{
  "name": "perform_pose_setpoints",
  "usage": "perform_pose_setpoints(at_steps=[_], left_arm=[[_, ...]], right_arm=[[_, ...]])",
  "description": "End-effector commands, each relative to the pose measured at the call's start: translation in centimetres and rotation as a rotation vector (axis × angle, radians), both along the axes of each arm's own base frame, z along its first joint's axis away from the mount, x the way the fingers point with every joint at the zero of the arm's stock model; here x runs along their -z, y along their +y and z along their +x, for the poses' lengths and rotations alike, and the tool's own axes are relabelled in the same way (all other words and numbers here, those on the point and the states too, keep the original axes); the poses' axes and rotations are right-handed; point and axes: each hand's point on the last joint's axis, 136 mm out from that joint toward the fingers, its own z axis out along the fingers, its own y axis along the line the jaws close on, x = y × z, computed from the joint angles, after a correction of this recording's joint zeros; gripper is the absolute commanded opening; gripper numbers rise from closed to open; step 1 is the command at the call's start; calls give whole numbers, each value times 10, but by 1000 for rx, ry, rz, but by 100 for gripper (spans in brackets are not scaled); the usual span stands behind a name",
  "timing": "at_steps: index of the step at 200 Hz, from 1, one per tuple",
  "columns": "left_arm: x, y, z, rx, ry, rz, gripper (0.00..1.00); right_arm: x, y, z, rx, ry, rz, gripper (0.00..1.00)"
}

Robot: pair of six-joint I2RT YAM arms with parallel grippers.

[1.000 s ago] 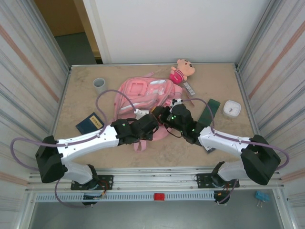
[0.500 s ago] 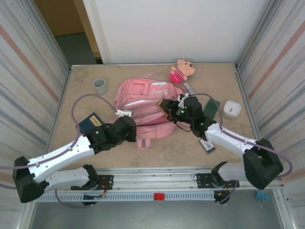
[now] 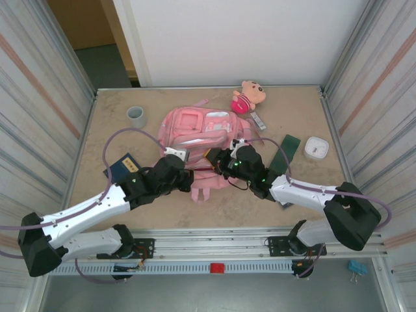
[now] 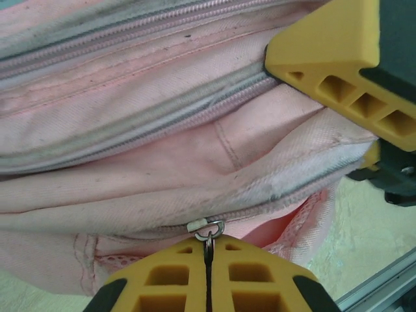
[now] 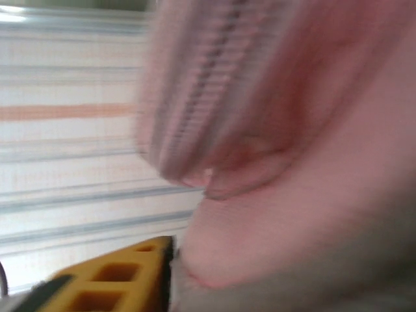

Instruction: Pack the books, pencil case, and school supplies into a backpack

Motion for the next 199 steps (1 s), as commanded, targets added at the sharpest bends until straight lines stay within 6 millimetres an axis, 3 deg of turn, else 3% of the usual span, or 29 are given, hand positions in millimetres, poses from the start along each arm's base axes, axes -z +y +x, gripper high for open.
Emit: perform_pose_setpoints(at_steps=[1,33,57,64,82,89,125,140,150,167,199], left_arm=[[-8,17,3,-43,-40,27,0],[3,37,2,-52,-47,30,0],[-2,29,2,20,-84,-37,0],[-6,22,1,52,-95,-61,0],[-18,1,-2,137,-112,-133,0],[-23,-6,-2,160,-117,-159,0],[-37,-23,-1,208,-132,-224,0],[-38,-23,-1,214,-137,-220,0],[-36,-20,-1,207,-136,-205,0],[-24,-6,4,155,-130,-126,0],[-6,24,12,110,-154,18,0]], right_arm=[[-25,-20,6,18,-71,-9,9],[-44,-49,11,-89,-98,-30,6],[-58,-54,8,-205,-116,-63,11],[-60,-55,9,-209,-116,-65,17],[-56,-51,11,-158,-90,-46,50],[-53,-48,11,-132,-83,-31,58],[-47,-27,5,-16,-89,9,64],[-46,-22,3,-11,-100,-4,57],[-46,-22,3,-17,-103,-13,40],[-49,-27,3,-38,-121,-25,21],[-78,-39,1,-183,-197,-20,8]])
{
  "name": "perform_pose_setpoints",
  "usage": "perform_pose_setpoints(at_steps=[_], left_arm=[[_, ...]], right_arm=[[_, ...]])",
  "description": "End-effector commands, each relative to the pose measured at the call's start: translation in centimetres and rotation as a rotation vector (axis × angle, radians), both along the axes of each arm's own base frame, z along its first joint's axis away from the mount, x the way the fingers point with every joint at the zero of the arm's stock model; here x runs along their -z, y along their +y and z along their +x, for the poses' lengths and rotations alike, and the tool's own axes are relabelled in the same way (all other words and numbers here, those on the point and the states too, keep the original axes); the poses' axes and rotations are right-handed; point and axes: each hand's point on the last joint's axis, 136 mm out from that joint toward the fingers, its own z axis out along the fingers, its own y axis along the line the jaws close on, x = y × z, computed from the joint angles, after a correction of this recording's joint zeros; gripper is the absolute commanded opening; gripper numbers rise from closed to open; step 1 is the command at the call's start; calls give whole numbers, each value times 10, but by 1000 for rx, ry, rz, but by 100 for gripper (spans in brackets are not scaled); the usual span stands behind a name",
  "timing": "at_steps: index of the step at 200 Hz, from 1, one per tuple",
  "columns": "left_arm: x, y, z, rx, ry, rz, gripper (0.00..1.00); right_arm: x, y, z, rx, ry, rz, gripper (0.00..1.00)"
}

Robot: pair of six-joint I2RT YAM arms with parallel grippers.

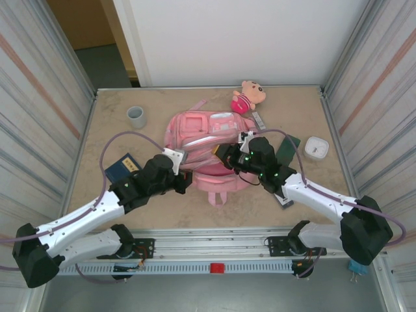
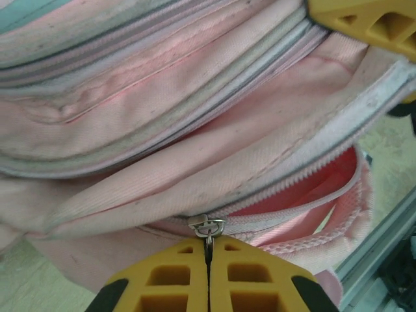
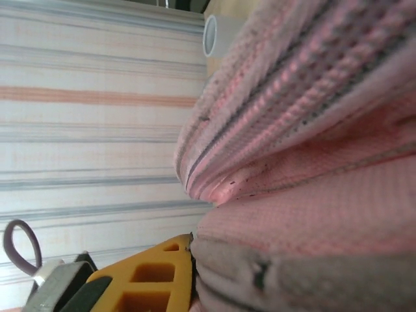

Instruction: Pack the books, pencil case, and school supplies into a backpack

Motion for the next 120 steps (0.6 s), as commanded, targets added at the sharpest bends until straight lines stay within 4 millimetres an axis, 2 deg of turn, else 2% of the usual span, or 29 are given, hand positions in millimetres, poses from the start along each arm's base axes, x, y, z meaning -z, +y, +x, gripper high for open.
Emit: perform_pose_setpoints(at_steps=[1,25,52,98,120], left_arm=[[-6,24,14,-47,-83,78,0],[-1,44,26,-85,-103,69,0],[-1,63,42,-122,-140,48,0],[9,81,72,-153,-183,76,0],[17,83,84,-152,-197,91,0]], right_arm=[[-53,-6,-2,-119,-139,43,8],[-77,-5,-15,-278,-215,-17,6],[-101,-4,-27,-413,-256,-1,5],[-131,-6,-44,-565,-313,26,4],[-148,-6,-55,-636,-352,53,3]])
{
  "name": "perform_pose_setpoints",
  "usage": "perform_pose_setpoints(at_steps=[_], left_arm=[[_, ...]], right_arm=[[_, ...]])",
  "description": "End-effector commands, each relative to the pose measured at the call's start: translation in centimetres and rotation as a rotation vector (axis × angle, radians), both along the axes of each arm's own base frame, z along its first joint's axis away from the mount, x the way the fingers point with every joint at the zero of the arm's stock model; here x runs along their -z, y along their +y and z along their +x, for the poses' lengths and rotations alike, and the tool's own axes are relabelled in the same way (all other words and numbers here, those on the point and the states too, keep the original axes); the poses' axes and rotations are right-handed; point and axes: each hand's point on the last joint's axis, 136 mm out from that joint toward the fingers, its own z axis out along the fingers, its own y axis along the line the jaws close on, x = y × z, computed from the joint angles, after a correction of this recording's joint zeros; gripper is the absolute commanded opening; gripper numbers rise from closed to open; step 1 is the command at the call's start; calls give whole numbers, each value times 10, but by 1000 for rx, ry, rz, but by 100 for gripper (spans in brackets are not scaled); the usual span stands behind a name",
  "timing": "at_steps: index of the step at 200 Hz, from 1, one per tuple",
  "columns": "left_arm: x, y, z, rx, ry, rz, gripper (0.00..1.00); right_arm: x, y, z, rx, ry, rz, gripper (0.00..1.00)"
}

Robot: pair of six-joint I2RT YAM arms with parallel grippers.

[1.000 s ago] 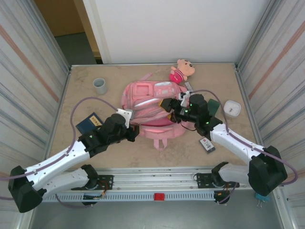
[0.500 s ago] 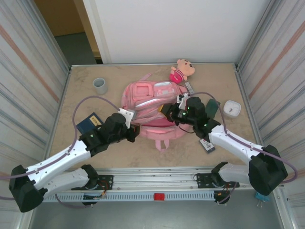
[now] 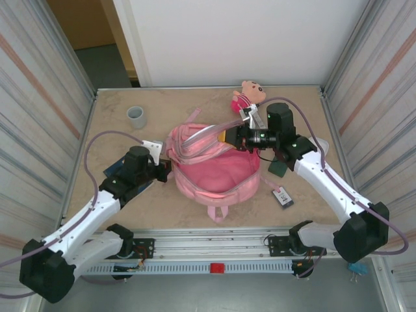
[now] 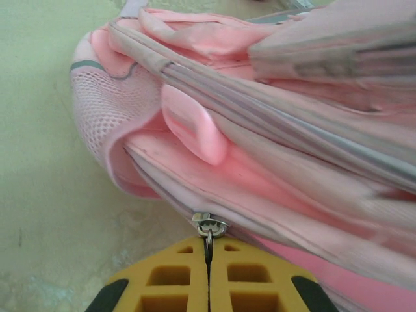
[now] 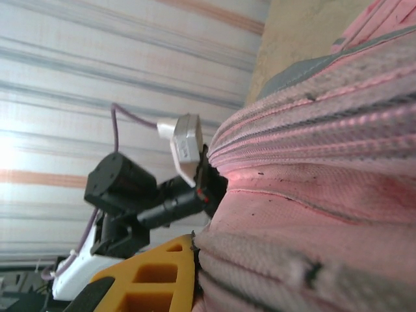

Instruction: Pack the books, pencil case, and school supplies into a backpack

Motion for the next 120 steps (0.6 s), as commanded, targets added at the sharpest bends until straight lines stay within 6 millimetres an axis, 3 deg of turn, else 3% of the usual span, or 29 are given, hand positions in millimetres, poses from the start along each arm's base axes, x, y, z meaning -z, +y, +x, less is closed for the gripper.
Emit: perform_pose_setpoints(at_steps=[1,53,84,100,120], left_arm=[[-3,4,20,4,-88,24,0],[13,19,51,-130,-71,9,4],[20,22,63,-172,-55,34,9],[14,20,64,-171,-56,21,18],[-3,21,60,-183,-52,-11,40]], right_arm=[[-59,5,-40,-242,-168,113,3],[-81,4,-50,-323,-198,155,4],[-82,5,-48,-317,-193,158,4],[-78,6,-41,-293,-189,150,4],[-71,11,-28,-239,-197,140,4]])
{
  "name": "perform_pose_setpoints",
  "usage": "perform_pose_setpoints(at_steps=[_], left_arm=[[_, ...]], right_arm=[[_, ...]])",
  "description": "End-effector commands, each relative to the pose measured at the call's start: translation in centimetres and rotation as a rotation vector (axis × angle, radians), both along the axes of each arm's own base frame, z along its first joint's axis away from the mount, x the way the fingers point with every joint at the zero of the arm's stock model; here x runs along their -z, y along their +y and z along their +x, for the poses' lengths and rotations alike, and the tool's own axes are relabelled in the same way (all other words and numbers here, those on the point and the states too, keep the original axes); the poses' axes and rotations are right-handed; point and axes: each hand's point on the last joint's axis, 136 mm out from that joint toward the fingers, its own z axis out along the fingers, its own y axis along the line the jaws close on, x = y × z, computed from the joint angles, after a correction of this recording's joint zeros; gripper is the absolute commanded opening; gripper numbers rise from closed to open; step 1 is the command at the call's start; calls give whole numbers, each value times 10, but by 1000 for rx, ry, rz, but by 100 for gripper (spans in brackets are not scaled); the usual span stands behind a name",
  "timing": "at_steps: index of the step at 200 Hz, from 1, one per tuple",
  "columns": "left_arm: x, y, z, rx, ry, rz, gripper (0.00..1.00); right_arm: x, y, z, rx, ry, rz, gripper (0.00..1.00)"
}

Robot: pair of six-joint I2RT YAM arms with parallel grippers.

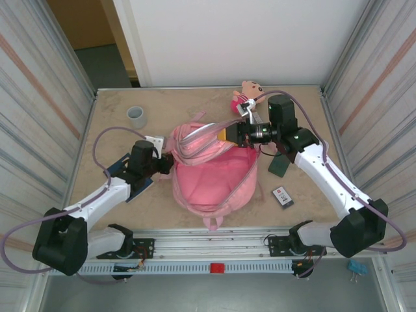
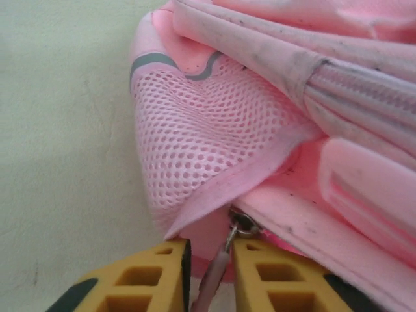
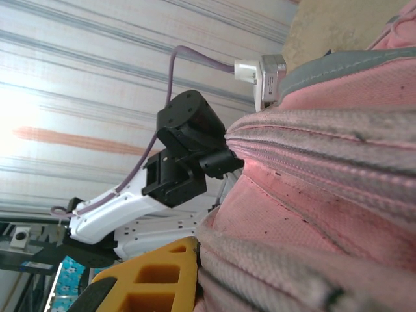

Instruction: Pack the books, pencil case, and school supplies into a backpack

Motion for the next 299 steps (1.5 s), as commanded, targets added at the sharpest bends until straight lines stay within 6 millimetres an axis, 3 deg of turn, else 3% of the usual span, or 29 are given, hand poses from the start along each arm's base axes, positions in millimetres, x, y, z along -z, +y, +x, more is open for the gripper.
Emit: perform_pose_setpoints(at_steps=[1,33,69,101,154,189,206,231,253,299], left_arm=[[-43,9,17,-87,-86,-40,41],[-64,29,2,-203,-34,-61,62],[-77,50,-14,-304,-4,-50,65],[-87,48,-17,-313,-8,-101,65],[-72,46,-16,-348,54,-127,66],[-57,57,-19,-442,105,-128,66],[-50,59,-21,-463,124,-141,66],[-43,52,-21,-441,145,-172,66],[-37,44,-17,-422,161,-204,65],[-18,36,-6,-420,209,-223,64]], right_arm=[[-49,8,-18,-109,-168,118,4],[-34,22,0,-46,-200,85,3],[-24,40,8,-56,-282,67,3],[-6,60,21,-48,-302,53,3],[64,70,70,175,-194,-64,3],[117,64,85,266,-111,-177,6],[142,58,82,293,-41,-225,17],[173,49,62,283,96,-294,50],[191,39,40,304,169,-377,59],[217,2,-9,298,308,-508,65]])
